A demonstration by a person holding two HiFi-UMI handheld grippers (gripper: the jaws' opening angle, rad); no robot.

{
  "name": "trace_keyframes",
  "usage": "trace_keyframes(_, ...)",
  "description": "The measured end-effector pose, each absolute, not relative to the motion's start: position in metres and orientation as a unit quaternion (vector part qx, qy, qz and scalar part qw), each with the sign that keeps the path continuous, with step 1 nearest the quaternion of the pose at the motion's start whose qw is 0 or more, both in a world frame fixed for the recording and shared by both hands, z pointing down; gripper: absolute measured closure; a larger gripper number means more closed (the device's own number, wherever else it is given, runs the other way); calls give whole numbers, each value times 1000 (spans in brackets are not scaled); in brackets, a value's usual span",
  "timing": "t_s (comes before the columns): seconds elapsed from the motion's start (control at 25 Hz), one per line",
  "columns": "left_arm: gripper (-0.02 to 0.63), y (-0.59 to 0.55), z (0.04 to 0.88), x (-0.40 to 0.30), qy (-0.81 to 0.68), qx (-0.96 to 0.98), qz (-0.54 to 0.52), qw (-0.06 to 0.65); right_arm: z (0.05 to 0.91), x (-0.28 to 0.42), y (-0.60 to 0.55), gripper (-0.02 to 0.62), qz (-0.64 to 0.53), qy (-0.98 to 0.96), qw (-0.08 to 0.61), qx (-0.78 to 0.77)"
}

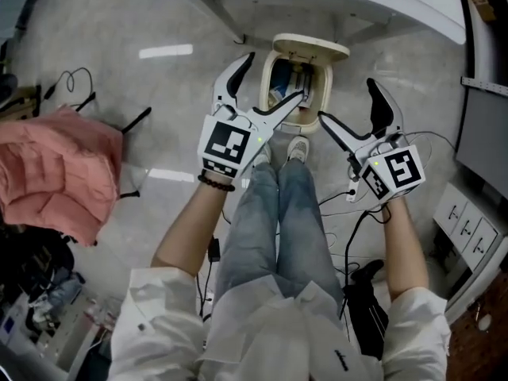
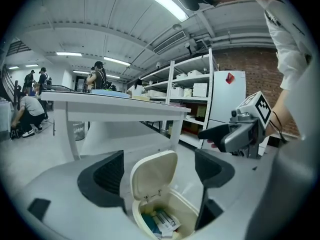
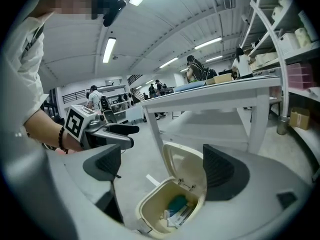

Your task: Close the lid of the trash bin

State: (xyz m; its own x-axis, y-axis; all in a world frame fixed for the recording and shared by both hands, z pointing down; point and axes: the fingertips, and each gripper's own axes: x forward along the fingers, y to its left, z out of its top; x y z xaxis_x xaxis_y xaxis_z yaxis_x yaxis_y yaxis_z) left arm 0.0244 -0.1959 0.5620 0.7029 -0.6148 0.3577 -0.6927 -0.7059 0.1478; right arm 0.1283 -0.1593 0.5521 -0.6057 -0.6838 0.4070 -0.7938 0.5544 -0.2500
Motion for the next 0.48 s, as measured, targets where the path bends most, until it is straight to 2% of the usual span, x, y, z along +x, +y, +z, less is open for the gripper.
trace_keyframes(0.48, 149, -219, 620, 29, -338, 921, 157, 117, 614, 134, -200, 74, 176, -867, 151, 442)
